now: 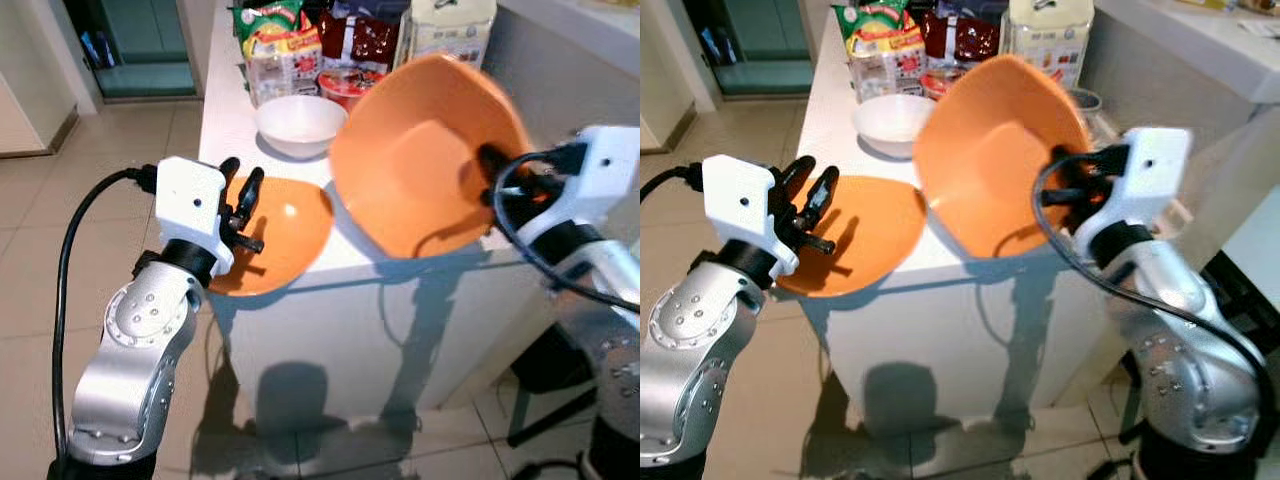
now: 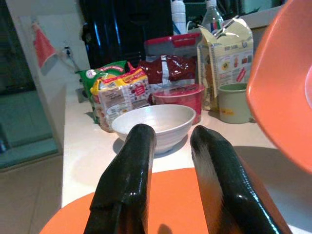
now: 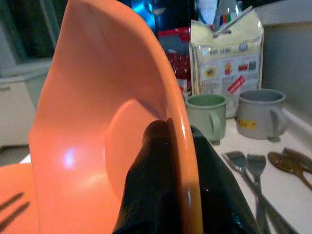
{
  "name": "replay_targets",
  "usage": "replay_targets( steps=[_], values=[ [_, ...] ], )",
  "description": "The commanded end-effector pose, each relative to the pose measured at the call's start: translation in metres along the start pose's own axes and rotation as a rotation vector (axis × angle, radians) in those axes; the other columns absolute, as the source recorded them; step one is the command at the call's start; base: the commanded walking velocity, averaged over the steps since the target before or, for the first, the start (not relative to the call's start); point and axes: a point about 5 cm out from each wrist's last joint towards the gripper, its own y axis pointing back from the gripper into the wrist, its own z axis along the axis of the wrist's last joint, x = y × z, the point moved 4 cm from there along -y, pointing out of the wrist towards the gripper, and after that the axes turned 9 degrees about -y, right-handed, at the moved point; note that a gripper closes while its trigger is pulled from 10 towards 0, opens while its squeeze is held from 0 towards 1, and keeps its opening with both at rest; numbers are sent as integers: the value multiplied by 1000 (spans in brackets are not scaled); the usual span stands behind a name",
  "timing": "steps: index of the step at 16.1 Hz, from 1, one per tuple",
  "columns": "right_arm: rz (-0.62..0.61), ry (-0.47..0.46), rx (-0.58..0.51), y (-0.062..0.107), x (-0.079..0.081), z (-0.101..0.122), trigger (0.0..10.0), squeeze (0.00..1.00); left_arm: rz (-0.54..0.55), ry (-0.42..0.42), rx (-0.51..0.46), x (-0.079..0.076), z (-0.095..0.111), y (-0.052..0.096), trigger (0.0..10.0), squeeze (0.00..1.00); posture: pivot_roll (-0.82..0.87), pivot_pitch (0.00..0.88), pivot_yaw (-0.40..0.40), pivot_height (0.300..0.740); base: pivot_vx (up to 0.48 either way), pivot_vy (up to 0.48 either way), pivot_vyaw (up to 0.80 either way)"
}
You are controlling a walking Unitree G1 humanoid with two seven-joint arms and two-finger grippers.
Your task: Setting the table
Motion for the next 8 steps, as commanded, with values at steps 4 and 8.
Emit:
replay_targets(
  steps=[4, 8],
  values=[
    [7, 10, -71, 7, 1, 6, 10000, 0, -18, -5, -17, -9, 7, 0, 10000, 0, 15, 0, 12, 740, 0, -469, 0],
    [83, 26, -33, 11, 10, -7, 10000, 0, -3, 11, 2, -11, 1, 1, 10000, 0, 11, 0, 11, 740, 0, -469, 0]
  ],
)
